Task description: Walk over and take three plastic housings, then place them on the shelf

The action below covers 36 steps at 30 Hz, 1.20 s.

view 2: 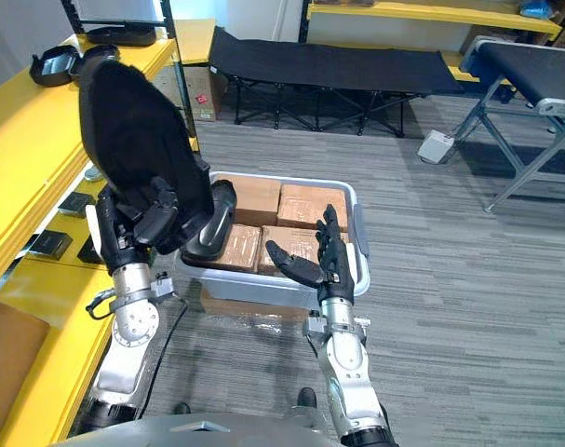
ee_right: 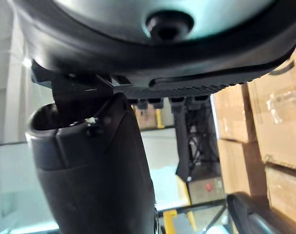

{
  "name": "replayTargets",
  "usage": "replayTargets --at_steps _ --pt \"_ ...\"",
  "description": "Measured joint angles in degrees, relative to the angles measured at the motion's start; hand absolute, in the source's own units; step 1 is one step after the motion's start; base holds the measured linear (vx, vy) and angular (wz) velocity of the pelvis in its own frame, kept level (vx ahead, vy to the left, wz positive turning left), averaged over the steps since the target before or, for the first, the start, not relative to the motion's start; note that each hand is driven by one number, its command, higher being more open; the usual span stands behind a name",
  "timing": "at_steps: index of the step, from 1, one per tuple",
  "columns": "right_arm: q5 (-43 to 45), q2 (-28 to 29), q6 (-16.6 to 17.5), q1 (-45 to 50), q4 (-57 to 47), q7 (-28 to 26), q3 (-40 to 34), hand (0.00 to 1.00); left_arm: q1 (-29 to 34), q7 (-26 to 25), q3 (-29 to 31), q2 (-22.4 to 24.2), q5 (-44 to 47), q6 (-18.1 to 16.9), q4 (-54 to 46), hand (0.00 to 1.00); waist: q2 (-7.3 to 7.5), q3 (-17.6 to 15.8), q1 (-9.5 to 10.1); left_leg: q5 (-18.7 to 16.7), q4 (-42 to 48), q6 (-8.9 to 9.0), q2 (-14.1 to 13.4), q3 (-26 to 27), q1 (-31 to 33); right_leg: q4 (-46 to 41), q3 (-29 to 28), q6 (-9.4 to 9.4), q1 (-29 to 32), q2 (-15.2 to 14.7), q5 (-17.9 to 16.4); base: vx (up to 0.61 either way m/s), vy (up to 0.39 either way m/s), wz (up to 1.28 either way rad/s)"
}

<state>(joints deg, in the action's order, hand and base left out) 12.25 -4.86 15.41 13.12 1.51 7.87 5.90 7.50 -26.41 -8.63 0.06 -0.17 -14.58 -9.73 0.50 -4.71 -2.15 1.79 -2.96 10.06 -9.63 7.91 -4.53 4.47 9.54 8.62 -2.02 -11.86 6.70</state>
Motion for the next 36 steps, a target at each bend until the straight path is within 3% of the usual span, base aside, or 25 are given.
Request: replayTargets --at_steps 4,11,18,22,25,31,36 --pt "-0.02 0.33 -0.18 2.86 0.01 -0.17 -1.27 1.00 3.49 3.33 0.59 0.12 5.86 -1.60 -0.10 0.00 -0.29 0.21 0.09 -0.17 0.08 0.04 0.00 0.08 -0.07 -0.01 -0.04 0.02 -0.08 0.00 -0.02 0.00 0.000 0.00" --pt "-0.02 0.27 -0.27 4.05 0.08 -2.92 1.79 1.00 10.36 3.01 2.88 0.55 8.61 -1.69 -6.67 0.00 -0.52 0.31 1.41 -1.32 1.84 -0.26 -0.03 -2.78 0.26 -0.01 2.82 -0.03 -2.67 -0.15 -1.09 -0.02 -0.002 0.19" --pt "-0.14 0.13 -1.63 -1.75 1.27 -4.71 9.41 1.00 15.81 4.53 11.59 2.32 8.84 -4.79 -17.21 0.00 -1.28 0.91 6.84 0.37 1.73 0.17 0.39 -11.11 4.12 0.00 11.35 0.03 -4.55 -0.05 -2.35 0.00 -0.017 0.58" --pt "-0.21 0.64 -2.19 -6.23 3.62 -5.24 11.82 1.00 18.61 6.81 15.18 2.48 9.24 -6.69 -17.77 0.00 -1.11 1.07 10.13 0.37 1.77 0.18 1.18 -14.25 4.33 0.00 14.61 0.56 -6.69 -0.40 -3.09 0.04 -0.008 0.42" --pt "-0.22 0.85 -2.21 -7.99 4.63 -6.45 12.69 1.00 20.63 8.53 16.80 2.60 9.73 -6.74 -17.79 0.00 -0.96 1.14 11.37 0.22 1.77 0.17 1.33 -14.93 4.53 0.00 15.53 0.63 -7.04 -0.46 -3.55 0.01 0.002 0.16" --pt "-0.10 0.43 -2.23 -9.11 5.33 -9.08 14.25 1.00 22.35 11.17 17.64 4.00 11.70 -6.73 -17.80 0.00 -0.99 1.13 11.46 -0.71 3.73 0.39 1.46 -17.45 6.25 -2.16 17.80 0.58 -7.10 -0.43 -5.56 0.01 -0.011 0.19" --pt "-0.32 0.03 -2.25 -10.83 5.58 -8.48 16.63 1.00 22.00 14.19 17.49 4.08 13.83 -6.74 -17.80 0.00 -1.04 1.12 12.11 1.06 4.45 -0.38 2.93 -21.72 9.22 -3.99 24.87 1.16 -9.40 -0.74 -7.78 0.04 -0.045 0.70"
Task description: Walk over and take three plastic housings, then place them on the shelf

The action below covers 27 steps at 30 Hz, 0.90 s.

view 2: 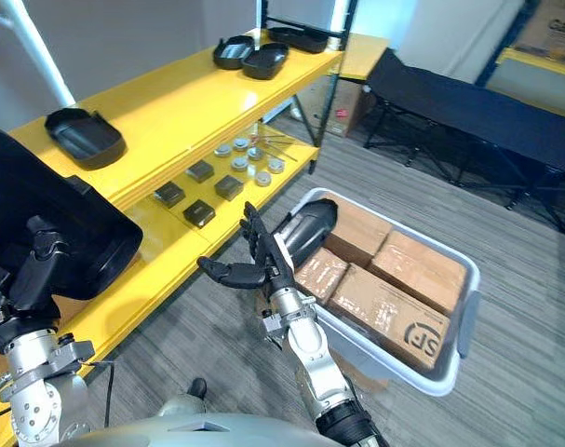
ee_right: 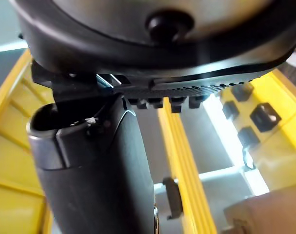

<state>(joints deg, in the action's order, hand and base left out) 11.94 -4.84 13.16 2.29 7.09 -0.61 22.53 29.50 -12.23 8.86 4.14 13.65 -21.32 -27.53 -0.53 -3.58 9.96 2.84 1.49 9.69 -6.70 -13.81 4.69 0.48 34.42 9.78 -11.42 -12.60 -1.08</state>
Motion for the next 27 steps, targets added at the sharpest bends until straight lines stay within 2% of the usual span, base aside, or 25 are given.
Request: replayTargets --at_steps 5,6,7,8,10,15,19,20,21,22,27 --pt "-2.47 -0.71 0.02 -0.72 0.22 1.13 -0.65 1.00 -0.12 3.86 0.14 -0.04 2.39 -0.06 0.00 0.00 -0.42 -0.15 1.21 3.09 -3.75 -0.52 1.81 -5.01 -0.03 -5.08 3.65 0.53 -0.61 -1.92 -3.75 0.02 -0.028 0.66" --pt "-2.47 -1.08 0.10 -0.68 0.22 1.28 -0.98 1.00 -0.25 4.98 0.10 -0.20 3.39 -0.07 0.00 0.00 -0.43 -0.18 0.93 3.40 -3.90 -0.55 2.43 -6.12 0.08 -6.83 3.31 0.14 -0.52 -2.53 -5.13 -0.02 -0.021 0.67" --pt "-2.48 -1.28 0.21 -0.34 0.20 1.55 -2.05 1.00 -0.47 6.77 -0.13 -0.69 4.24 -0.08 0.01 0.00 -0.30 -0.22 0.46 3.88 -3.99 -0.75 3.33 -8.05 0.44 -9.09 1.28 -1.01 -0.19 -2.98 -7.61 -0.05 -0.046 0.97" --pt "-2.48 -1.27 0.45 0.06 0.16 2.25 -3.64 1.00 -0.88 8.59 -0.49 -1.36 4.23 -0.26 0.01 0.00 -0.03 -0.36 -0.17 4.29 -4.16 -1.14 4.21 -9.89 1.10 -11.10 -1.28 -1.04 0.42 -3.05 -10.10 -0.06 -0.057 0.89" --pt "-2.41 -1.27 0.92 1.01 0.08 2.96 -5.98 1.00 -0.81 11.12 -1.30 -2.12 4.28 -1.26 0.04 0.00 -0.15 -0.71 -0.47 5.11 -5.08 -1.79 4.32 -10.39 1.29 -12.57 -2.20 -0.78 1.14 -2.89 -11.96 -0.09 -0.089 0.61" --pt "-2.41 -1.39 1.24 1.46 0.06 1.31 -8.94 1.00 -0.97 13.96 -1.99 -2.32 5.03 -3.56 0.02 0.00 -0.79 -1.17 -0.90 6.74 -4.74 -1.12 3.94 -7.83 1.89 -13.53 -3.26 0.39 1.55 -2.84 -11.38 -0.03 -0.032 0.05" --pt "-2.40 -1.70 1.24 1.38 -0.05 -0.05 -9.05 1.00 -0.91 15.03 -3.73 -2.29 6.60 -3.56 0.02 0.00 -0.89 -1.62 -1.20 6.69 -4.46 -1.24 3.87 -6.26 1.32 -14.58 -4.49 -0.27 2.31 -3.26 -11.90 -0.04 0.001 -0.13" --pt "-2.38 -1.70 1.24 1.29 -0.06 -0.09 -9.04 1.00 -0.92 15.09 -3.92 -2.26 6.69 -3.56 0.02 0.00 -0.95 -1.95 -1.18 6.56 -4.28 -1.43 3.88 -5.95 1.15 -14.86 -4.76 -0.39 2.36 -3.39 -12.04 -0.05 0.017 -0.20" --pt "-2.24 -1.66 1.30 0.84 -0.16 -0.21 -8.97 1.00 -0.95 15.17 -4.13 -2.35 6.52 -3.58 0.00 0.00 -0.89 -3.51 -1.15 5.31 -2.54 -2.54 4.29 -5.02 1.09 -15.73 -5.28 -0.52 2.45 -4.00 -12.66 -0.10 0.036 -0.22" --pt "-2.16 -1.57 1.36 0.53 -0.24 -0.34 -8.83 1.00 -0.98 15.14 -4.28 -2.37 6.47 -3.58 0.00 0.00 -0.83 -4.87 -1.14 4.10 -0.40 -2.30 4.63 -4.59 1.51 -16.78 -5.62 -0.35 2.44 -4.43 -13.11 -0.09 0.033 -0.17" --pt "-2.22 -1.17 2.23 -0.02 -0.32 -0.37 -8.49 1.00 -0.93 14.77 -4.35 -2.37 6.23 -3.57 -0.06 0.00 -0.04 -7.16 -0.63 -2.60 13.87 -2.49 6.70 -1.82 7.68 -20.13 -5.79 0.04 2.31 -6.28 -14.65 -0.05 0.073 0.04"
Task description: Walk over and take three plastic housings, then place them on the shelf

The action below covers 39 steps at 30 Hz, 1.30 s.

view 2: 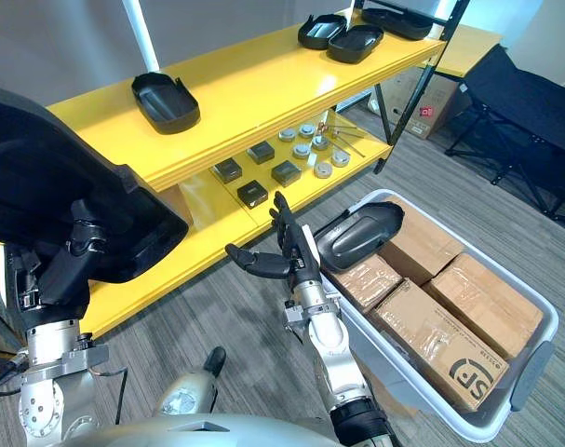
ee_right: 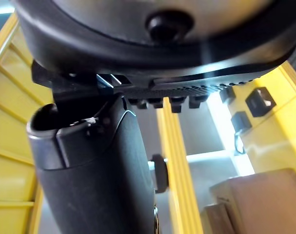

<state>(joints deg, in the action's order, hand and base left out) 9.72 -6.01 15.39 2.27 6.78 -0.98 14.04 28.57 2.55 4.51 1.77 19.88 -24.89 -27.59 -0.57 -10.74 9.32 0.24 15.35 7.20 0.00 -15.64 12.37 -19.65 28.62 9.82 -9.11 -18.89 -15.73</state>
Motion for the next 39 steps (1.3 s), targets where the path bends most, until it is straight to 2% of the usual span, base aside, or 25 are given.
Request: replayTargets --at_steps 2,3,4,6,7,9,10,13,14,15,16,18,19,20,21,22,23,24,28,32,34,35,36,37,39 --pt "-0.06 0.43 0.02 -0.24 -0.17 0.21 -0.06 1.00 0.00 0.28 0.65 -0.10 -0.05 0.01 -0.12 0.00 0.84 -0.38 0.04 -3.25 7.04 -1.82 0.21 4.29 2.50 -0.22 1.05 0.38 -1.00 -1.51 -0.77 0.01 0.179 0.22" --pt "-0.17 0.48 0.12 -0.07 -0.35 0.40 -0.25 1.00 0.06 0.51 1.10 -0.50 -0.14 0.02 -0.17 0.00 1.89 -0.80 0.66 -6.47 13.25 -5.42 0.88 9.27 3.46 0.75 1.53 0.49 -3.05 -2.59 -0.95 0.11 0.162 0.12" --pt "-0.15 0.04 0.42 1.10 -1.83 0.49 -0.54 1.00 0.08 0.38 1.23 -0.90 -0.21 -0.04 -0.43 0.00 0.97 -0.27 0.98 -11.29 15.84 -6.76 1.30 11.66 3.40 -2.39 0.66 -1.70 -3.96 -2.59 -0.46 0.14 0.169 0.32" --pt "-0.09 0.47 2.18 2.05 -2.53 0.69 -0.43 1.00 -0.60 -0.16 2.40 -1.15 -0.65 -0.07 -0.49 0.00 1.73 0.22 0.12 -12.49 16.60 -7.18 2.62 10.65 3.80 -13.55 -5.52 -5.59 2.32 -5.07 3.93 0.14 0.190 0.51" --pt "-0.16 1.31 2.49 2.01 -2.52 0.34 -0.10 1.00 -0.73 -1.52 3.51 -2.02 -1.47 -0.06 -0.56 0.00 2.53 0.78 -0.22 -12.17 13.61 -7.74 3.42 10.24 2.79 -18.65 -10.31 -6.95 6.44 -5.17 9.35 0.24 0.209 0.36" --pt "-0.24 2.30 3.88 1.00 -2.51 -0.21 0.22 1.00 -1.64 -3.92 5.21 -2.78 -2.44 -0.02 -0.62 0.00 2.27 0.62 -0.25 -10.83 9.90 -10.05 3.31 7.87 0.65 -24.45 -13.39 -5.91 11.22 -2.60 5.36 0.26 0.104 0.19" --pt "-0.24 2.15 4.86 0.23 -2.64 -0.29 0.11 1.00 -2.41 -5.91 5.39 -2.63 -2.40 -0.02 -0.62 0.00 1.38 0.31 -0.37 -10.23 7.17 -10.16 3.17 5.88 -2.27 -23.45 -14.23 -6.59 12.81 1.38 1.27 0.22 0.050 0.18" --pt "-0.27 1.19 5.64 -0.49 -6.16 0.69 -0.83 1.00 -5.34 -7.55 4.97 -3.07 -2.44 -0.03 -0.47 0.00 -0.08 0.18 -2.55 -9.94 4.34 -10.03 3.51 0.91 -4.72 -16.41 -20.09 -8.83 17.16 10.15 -0.78 0.30 0.003 0.82" --pt "-0.45 0.69 6.26 -1.00 -8.96 2.34 -1.86 1.00 -7.74 -7.80 4.70 -3.75 -2.43 -0.22 0.43 0.00 -0.68 0.02 -4.30 -10.11 4.04 -9.77 4.20 -2.44 -5.29 -14.05 -25.38 -8.35 20.07 13.62 -0.50 0.32 -0.110 1.65" --pt "-0.48 0.13 6.49 -1.05 -12.33 4.13 -3.50 1.00 -10.08 -7.57 4.00 -4.74 -2.46 -0.21 2.12 0.00 -0.91 -0.18 -5.59 -9.87 4.03 -8.26 5.06 -5.70 -6.41 -11.46 -30.07 -6.51 20.96 15.30 0.63 0.28 -0.137 1.75" --pt "-0.49 -0.21 6.69 -1.11 -13.63 4.62 -4.63 1.00 -10.88 -7.44 3.71 -5.23 -2.50 -0.21 3.04 0.00 -0.76 -0.13 -6.21 -9.82 3.91 -7.69 5.77 -7.13 -7.22 -9.98 -31.00 -6.02 20.95 15.02 1.12 0.32 -0.223 1.89" --pt "-0.17 -1.20 9.02 -1.89 -16.80 5.45 -9.17 1.00 -11.19 -7.32 3.10 -6.29 -2.52 -0.21 3.94 0.00 1.59 1.18 -6.77 -10.87 4.47 -5.83 9.25 -10.47 -8.86 -1.13 -28.71 -5.94 19.08 10.85 6.36 0.31 -0.295 1.65" --pt "-0.05 -2.25 10.62 -3.46 -16.99 6.32 -11.69 1.00 -11.64 -6.71 2.81 -5.40 -2.54 -0.04 5.06 0.00 0.15 1.37 -7.18 -12.15 5.34 -5.13 7.80 -8.18 -8.49 -0.37 -25.25 -4.80 16.97 10.15 8.98 0.25 -0.265 1.34" --pt "0.13 -3.06 10.70 -4.21 -16.99 6.82 -12.95 1.00 -11.35 -6.51 2.65 -5.17 -2.52 0.30 5.12 0.00 -0.93 1.90 -7.31 -12.43 5.54 -5.06 5.79 -4.42 -7.58 1.13 -23.19 -5.07 15.64 10.71 8.94 0.33 -0.328 1.42" --pt "0.20 -4.58 10.74 -5.96 -16.70 7.43 -15.09 1.00 -11.07 -5.72 2.69 -4.88 -2.46 0.28 5.14 0.00 -2.60 1.96 -7.18 -12.31 5.07 -5.09 1.63 2.88 -6.79 3.45 -20.26 -5.94 13.51 12.01 9.41 0.23 -0.224 0.90" --pt "0.15 -5.06 10.74 -6.42 -16.50 7.73 -15.78 1.00 -11.09 -5.41 2.72 -4.88 -2.47 0.28 5.14 0.00 -3.17 2.08 -6.98 -11.97 4.16 -4.85 0.05 6.12 -6.93 4.23 -18.98 -6.24 12.40 12.21 9.24 0.25 -0.253 1.13" --pt "-0.03 -5.31 10.76 -6.20 -16.49 8.39 -16.80 1.00 -11.22 -4.11 2.46 -4.48 -2.38 0.28 5.13 0.00 -3.36 2.20 -7.07 -9.64 0.90 -4.20 -2.44 12.81 -8.09 5.00 -15.97 -6.71 10.30 12.09 8.96 0.16 -0.157 0.93" --pt "-0.07 -5.22 10.77 -5.67 -16.54 8.78 -16.93 1.00 -11.19 -3.47 1.75 -4.37 -2.25 0.28 5.12 0.00 -3.32 2.19 -6.89 -7.76 -2.26 -4.35 -2.85 15.45 -10.20 5.00 -15.48 -6.79 9.29 11.89 8.91 0.15 -0.132 0.83" --pt "-0.12 -3.11 10.77 -5.21 -16.59 6.99 -17.08 1.00 -11.03 -3.48 -0.42 -4.42 -2.33 0.30 4.88 0.00 -3.25 2.19 -6.18 -5.63 -6.76 -4.41 -2.29 15.31 -12.45 5.48 -15.31 -7.06 8.46 11.50 8.71 0.10 -0.021 0.21" --pt "1.65 -1.34 10.77 -2.76 -17.09 4.48 -17.24 1.00 -9.84 -3.61 -1.87 -4.38 -2.54 1.69 4.88 0.00 -2.71 1.91 -6.32 -5.60 -4.60 -4.40 -1.12 15.30 -11.87 7.31 -14.46 -7.05 6.52 10.39 8.56 0.02 0.032 0.12" --pt "2.97 0.10 10.76 -1.56 -17.48 3.69 -17.92 1.00 -10.38 -3.51 -2.22 -4.37 -2.81 2.27 4.81 0.00 -0.61 0.64 -7.14 -5.69 -1.20 -3.37 0.46 15.67 -9.30 8.50 -13.35 -6.68 5.08 7.58 8.15 -0.05 0.075 0.48" --pt "3.35 0.52 10.81 -1.35 -17.90 3.60 -18.37 1.00 -10.71 -3.37 -2.69 -4.39 -3.26 2.31 4.80 0.00 -0.52 -0.11 -7.81 -6.98 1.13 -4.56 -1.32 17.36 -7.83 8.54 -11.89 -6.58 4.43 7.04 8.12 -0.07 0.063 0.63" --pt "4.14 0.67 10.94 -1.28 -17.90 3.60 -18.67 1.00 -10.67 -3.12 -2.85 -4.39 -3.77 2.32 4.81 0.00 -0.69 -0.42 -8.31 -7.24 2.48 -4.20 -3.19 18.16 -6.94 8.39 -11.19 -6.57 3.97 6.78 8.11 -0.09 0.121 0.55" --pt "4.92 1.06 11.35 -0.82 -17.88 3.64 -19.15 1.00 -10.32 -2.03 -3.31 -4.38 -5.16 2.33 4.85 0.00 -0.44 -0.66 -8.51 -6.89 4.17 -2.84 -7.67 19.03 -5.34 7.37 -10.71 -5.30 3.82 5.24 7.52 -0.06 0.156 0.35" --pt "5.11 1.06 11.97 -0.80 -17.88 3.65 -18.97 1.00 -10.19 -0.83 -4.32 -4.38 -5.34 2.34 4.87 0.00 -0.69 -0.65 -8.59 -4.93 3.11 -1.49 -10.78 18.70 -5.29 5.65 -10.97 -2.83 4.26 2.73 6.86 -0.04 0.280 0.12"
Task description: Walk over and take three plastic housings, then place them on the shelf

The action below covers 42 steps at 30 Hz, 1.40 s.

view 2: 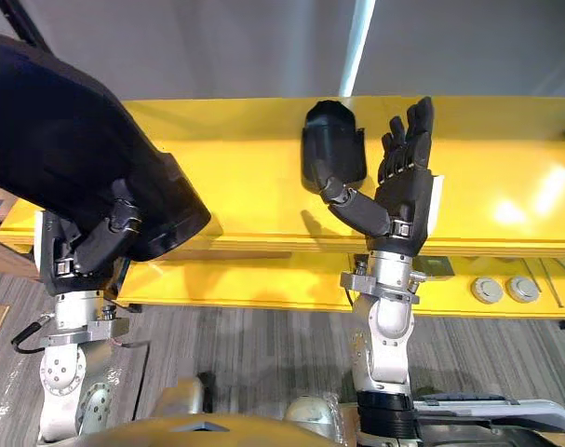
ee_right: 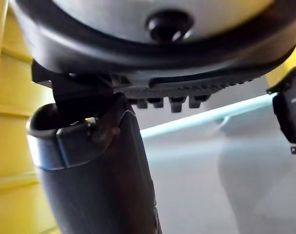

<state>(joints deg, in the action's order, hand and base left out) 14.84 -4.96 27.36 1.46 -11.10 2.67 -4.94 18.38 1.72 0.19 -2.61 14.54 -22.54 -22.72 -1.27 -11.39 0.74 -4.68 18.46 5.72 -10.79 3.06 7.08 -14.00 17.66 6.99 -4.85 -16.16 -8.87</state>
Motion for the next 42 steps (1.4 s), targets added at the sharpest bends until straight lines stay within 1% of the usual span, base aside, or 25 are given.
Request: replayTargets --at_steps 1,2,3,4,5,6,7,8,10,11,12,13,14,15,16,18,21,23,26,29,31,34,38,40,42 --pt "0.02 -0.07 0.42 -0.01 0.00 0.00 0.16 1.00 0.02 0.56 -0.15 0.00 -0.37 0.00 0.00 0.00 -0.30 0.09 0.01 0.83 -1.06 0.27 -0.32 -0.40 -0.68 -0.32 -0.58 1.14 0.16 -1.01 -0.19 -0.03 0.423 -0.18" --pt "0.07 -0.69 1.45 0.01 0.01 0.17 0.78 1.00 0.39 1.95 -0.27 0.04 -1.36 0.03 -0.01 0.00 -2.26 1.21 0.08 2.12 -3.53 0.66 -0.22 -0.76 -3.27 -0.88 -2.36 3.74 0.88 -2.93 -0.58 -0.04 0.514 -0.27" --pt "0.06 -1.42 1.82 0.04 0.03 0.35 1.10 1.00 0.45 2.67 -0.25 0.03 -1.33 0.02 -0.02 0.00 -3.21 1.72 0.02 -0.22 -4.91 3.61 0.19 -0.72 -4.59 -0.87 -2.90 5.12 0.99 -3.29 -0.52 -0.02 0.650 -0.36" --pt "0.08 -0.19 2.20 0.20 1.03 0.77 1.93 1.00 -0.22 3.95 0.53 -1.06 -1.06 0.24 -0.03 0.00 -1.43 1.12 0.14 -1.51 -4.62 4.05 3.56 0.84 -5.81 -0.38 -5.11 5.50 0.42 -6.92 -0.09 -0.01 0.444 -0.29" --pt "0.01 0.27 2.21 0.46 1.27 0.95 2.34 1.00 -0.05 4.24 0.80 -1.77 -0.80 0.21 -0.43 0.00 -0.82 1.08 0.03 -2.52 -4.16 3.32 4.78 1.59 -5.84 0.50 -5.67 4.45 0.35 -8.01 0.66 -0.01 0.477 -0.38" --pt "0.05 0.89 2.18 0.97 1.79 1.03 3.91 1.00 -0.33 4.83 1.03 -2.39 -0.57 0.30 -0.39 0.00 0.42 0.91 0.45 -4.45 -2.22 2.00 6.05 2.78 -5.01 1.53 -6.59 3.21 0.42 -9.20 4.24 -0.02 0.339 -0.37" --pt "0.01 0.95 2.02 1.32 2.21 0.78 5.06 1.00 -0.57 5.12 1.58 -2.86 -0.38 0.76 -0.18 0.00 0.64 0.74 0.57 -4.98 -1.53 1.08 6.04 3.31 -4.76 1.12 -6.61 3.15 1.34 -9.27 7.45 -0.04 0.473 -0.32" --pt "-0.11 1.11 2.01 2.10 2.37 0.19 5.99 1.00 -0.99 5.40 1.95 -3.33 0.51 1.83 0.01 0.00 0.87 0.74 0.44 -4.80 -1.74 0.55 5.85 3.66 -5.14 0.27 -6.59 2.36 2.26 -8.80 9.65 0.01 0.328 -0.19" --pt "-0.55 1.40 1.97 2.11 2.50 -0.79 6.56 1.00 -2.65 5.21 2.46 -4.67 0.92 2.97 0.96 0.00 0.56 0.51 0.14 -4.29 -2.94 -0.28 4.87 4.12 -6.38 0.46 -7.70 4.09 2.87 -5.27 8.10 0.03 0.187 -0.11" --pt "-0.93 1.34 1.95 1.69 2.47 -1.28 6.61 1.00 -3.98 5.17 2.65 -5.20 1.26 3.51 1.66 0.00 0.63 0.56 -0.14 -3.94 -3.55 -0.36 4.16 4.48 -6.87 1.67 -8.53 4.10 3.03 -2.66 7.28 0.05 0.029 -0.10" --pt "-1.00 1.28 1.71 0.96 2.35 -1.82 6.61 1.00 -5.94 4.81 2.67 -6.56 1.72 4.32 2.42 0.00 1.14 0.86 -0.67 -3.60 -4.05 -0.06 3.87 4.79 -7.12 3.86 -8.66 2.98 3.67 0.02 6.89 0.07 0.023 -0.18" --pt "-1.09 0.96 1.41 0.14 2.33 -2.07 6.49 1.00 -7.53 4.58 2.53 -6.90 2.10 4.92 3.27 0.00 1.62 1.16 -1.01 -3.66 -4.03 0.06 3.92 5.34 -7.10 4.62 -9.16 2.98 3.70 0.85 7.11 0.07 0.001 -0.21" --pt "-1.12 0.70 1.15 -0.19 2.21 -2.09 6.29 1.00 -8.33 4.56 2.35 -6.90 2.64 5.46 3.60 0.00 1.70 1.28 -1.21 -3.62 -4.08 0.15 3.84 5.51 -7.00 4.91 -9.84 3.04 3.68 1.07 7.16 0.07 -0.010 -0.16" --pt "-1.11 0.34 0.57 -0.06 1.80 -2.30 5.20 1.00 -10.10 4.57 1.53 -6.89 3.51 6.65 4.26 0.00 1.08 1.11 -1.90 -3.47 -4.24 0.40 3.67 5.30 -6.39 5.26 -9.72 3.04 3.95 1.34 7.18 0.05 -0.028 0.08" --pt "-0.98 -0.04 -0.94 0.21 1.80 -2.88 3.91 1.00 -11.29 4.65 0.08 -6.87 4.11 8.06 4.59 0.00 0.57 1.03 -3.04 -3.12 -4.91 0.79 3.83 4.73 -6.11 5.31 -9.10 3.01 4.05 1.55 7.16 0.04 -0.028 0.17" --pt "-1.17 -0.97 -3.58 0.90 1.80 -3.52 2.41 1.00 -11.98 5.09 -2.25 -6.84 4.03 9.62 4.64 0.00 -0.07 1.13 -4.20 -2.92 -5.22 1.13 3.24 4.41 -5.85 5.30 -8.67 2.70 4.13 2.25 6.99 0.01 -0.039 0.11" --pt "-3.18 -4.07 -5.23 2.79 1.49 -3.74 0.98 1.00 -14.16 6.02 -4.61 -6.98 4.10 11.78 4.79 0.00 -0.21 1.12 -4.71 -1.47 -7.79 1.75 2.91 4.87 -6.58 5.06 -8.86 2.19 4.95 2.82 6.69 0.01 -0.053 -0.03" --pt "-3.18 -4.81 -5.80 2.77 1.30 -4.17 0.97 1.00 -16.70 5.28 -4.59 -7.62 5.18 11.83 5.98 0.00 -0.37 1.11 -5.33 -0.39 -9.57 1.89 2.92 5.67 -7.07 4.76 -9.72 2.15 6.04 2.98 6.66 -0.04 -0.031 -0.17" --pt "-3.09 -6.31 -5.91 2.93 0.08 -5.29 0.88 1.00 -22.39 1.73 -2.79 -9.28 9.93 11.83 10.79 0.00 -1.19 0.81 -6.02 0.70 -11.79 1.83 3.12 8.11 -8.01 3.85 -12.17 2.21 8.27 3.16 6.70 -0.06 -0.011 -0.33" --pt "-1.83 -7.04 -6.84 4.21 -2.13 -7.79 -0.82 1.00 -27.62 -2.07 0.56 -9.90 10.65 11.89 16.55 0.00 -1.61 0.71 -6.81 0.84 -12.21 1.71 3.25 10.09 -8.12 3.58 -14.51 2.50 9.92 3.33 7.08 -0.05 0.010 -0.39" --pt "1.45 -7.17 -7.81 5.06 -2.64 -10.21 -1.91 1.00 -32.31 -7.33 3.59 -12.39 12.53 13.11 22.86 0.00 -1.66 0.67 -8.67 0.98 -12.86 1.67 3.51 11.65 -8.78 3.36 -16.29 2.67 10.88 3.38 7.31 -0.02 0.020 -0.34" --pt "5.09 -7.58 -7.97 6.29 -2.66 -11.82 -3.23 1.00 -37.54 -12.39 5.17 -14.37 14.14 15.67 28.06 0.00 -2.17 -0.34 -10.19 0.99 -13.01 1.61 3.87 12.81 -8.75 2.82 -17.92 2.85 12.16 3.30 7.43 -0.01 0.017 -0.23" --pt "6.20 -8.47 -7.97 6.84 -2.68 -14.72 -2.60 1.00 -41.36 -14.57 5.24 -14.63 15.95 18.50 29.16 0.00 -3.83 -3.37 -10.83 1.17 -13.13 1.35 4.25 13.70 -8.46 1.33 -19.18 2.80 13.97 3.18 7.34 -0.02 0.003 -0.12" --pt "6.23 -8.78 -8.00 6.89 -2.73 -16.31 -0.06 1.00 -42.35 -15.03 5.12 -14.87 16.76 20.29 29.39 0.00 -4.81 -4.89 -11.75 1.35 -13.29 1.11 4.31 13.84 -8.39 0.65 -19.40 2.64 14.59 3.19 7.18 -0.03 -0.011 -0.04" --pt "6.22 -8.89 -8.48 7.08 -3.37 -17.66 2.73 1.00 -43.14 -15.30 4.91 -15.69 16.83 21.99 29.72 0.00 -5.06 -5.95 -12.17 1.79 -13.76 1.11 4.48 14.04 -8.16 -1.14 -19.87 2.56 15.98 3.19 6.43 -0.04 -0.023 -0.04"
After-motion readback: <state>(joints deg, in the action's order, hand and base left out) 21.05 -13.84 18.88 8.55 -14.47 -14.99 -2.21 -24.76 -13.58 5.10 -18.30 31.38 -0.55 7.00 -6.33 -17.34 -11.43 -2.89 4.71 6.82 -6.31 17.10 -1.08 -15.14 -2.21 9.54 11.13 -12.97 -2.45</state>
